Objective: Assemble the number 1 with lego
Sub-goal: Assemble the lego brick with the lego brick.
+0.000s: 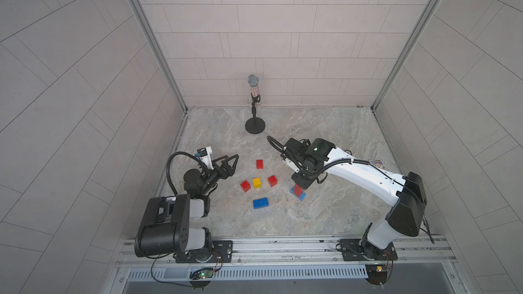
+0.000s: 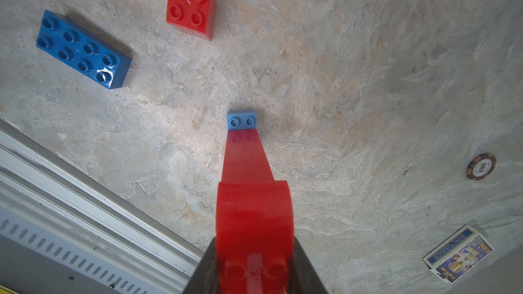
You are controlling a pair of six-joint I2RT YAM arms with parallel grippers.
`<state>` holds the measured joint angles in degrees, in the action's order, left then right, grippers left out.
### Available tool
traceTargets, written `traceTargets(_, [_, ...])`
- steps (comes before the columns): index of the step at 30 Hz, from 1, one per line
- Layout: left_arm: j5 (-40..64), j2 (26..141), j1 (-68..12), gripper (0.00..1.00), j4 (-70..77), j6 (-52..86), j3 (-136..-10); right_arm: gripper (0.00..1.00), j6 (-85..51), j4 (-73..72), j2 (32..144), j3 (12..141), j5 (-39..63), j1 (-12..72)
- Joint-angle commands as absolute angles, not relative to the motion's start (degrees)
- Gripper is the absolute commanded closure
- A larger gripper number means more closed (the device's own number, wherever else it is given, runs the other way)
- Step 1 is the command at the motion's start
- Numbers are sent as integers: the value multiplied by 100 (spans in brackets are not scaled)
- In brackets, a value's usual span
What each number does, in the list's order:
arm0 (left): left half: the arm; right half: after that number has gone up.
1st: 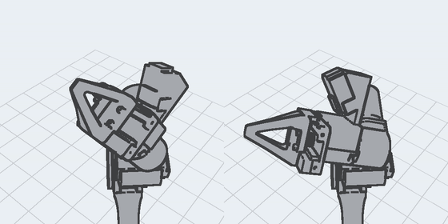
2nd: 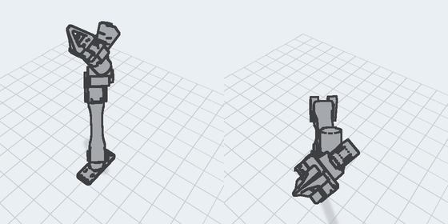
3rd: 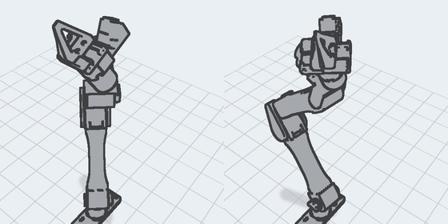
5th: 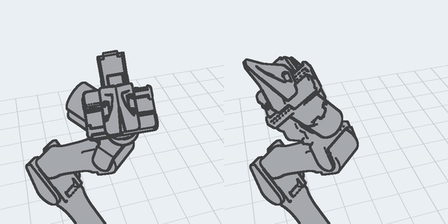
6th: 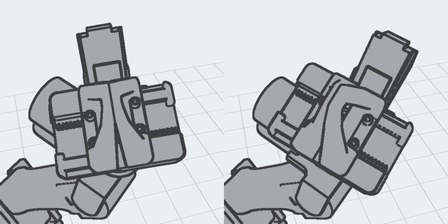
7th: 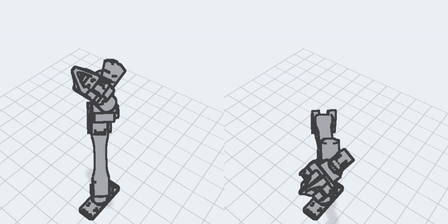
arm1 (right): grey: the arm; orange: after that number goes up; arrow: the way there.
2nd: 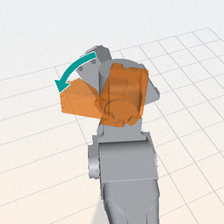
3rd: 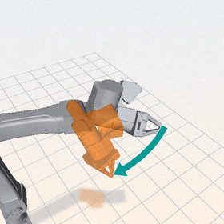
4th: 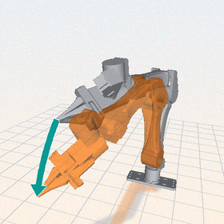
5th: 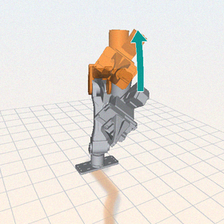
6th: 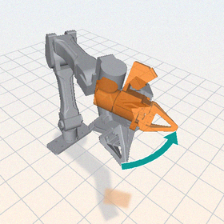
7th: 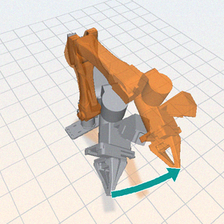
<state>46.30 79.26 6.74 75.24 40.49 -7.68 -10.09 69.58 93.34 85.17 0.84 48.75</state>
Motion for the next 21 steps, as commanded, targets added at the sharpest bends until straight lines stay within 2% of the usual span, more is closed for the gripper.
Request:
traceTargets(1, [4676, 7850, 708, 0, 7796, 4034, -736, 94, -857, 7154, 9403, 8493, 69, 4901])
traceTargets(21, [4684, 7885, 708, 0, 7796, 4043, -751, 98, -383, 7335, 10005, 8613, 224, 4869])
